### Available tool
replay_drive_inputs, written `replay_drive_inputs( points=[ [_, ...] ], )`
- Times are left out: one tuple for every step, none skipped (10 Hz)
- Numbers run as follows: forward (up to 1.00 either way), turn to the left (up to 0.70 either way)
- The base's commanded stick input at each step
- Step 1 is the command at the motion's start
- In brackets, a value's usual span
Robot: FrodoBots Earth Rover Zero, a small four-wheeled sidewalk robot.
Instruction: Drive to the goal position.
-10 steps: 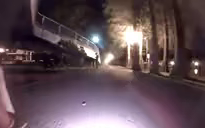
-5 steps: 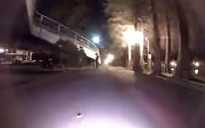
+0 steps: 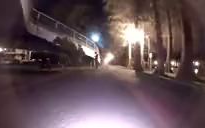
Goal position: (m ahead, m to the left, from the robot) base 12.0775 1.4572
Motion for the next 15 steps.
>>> replay_drive_inputs(
  points=[
    [0.7, -0.02],
    [0.7, 0.0],
    [0.7, 0.0],
    [0.7, 0.0],
    [0.7, 0.0],
    [0.7, 0.0],
    [0.7, 0.0],
    [0.7, 0.0],
    [0.7, 0.0],
    [0.7, 0.0],
    [0.7, 0.0],
    [0.7, 0.0],
    [0.7, 0.0],
    [0.7, 0.0],
    [0.7, 0.0]
  ],
)
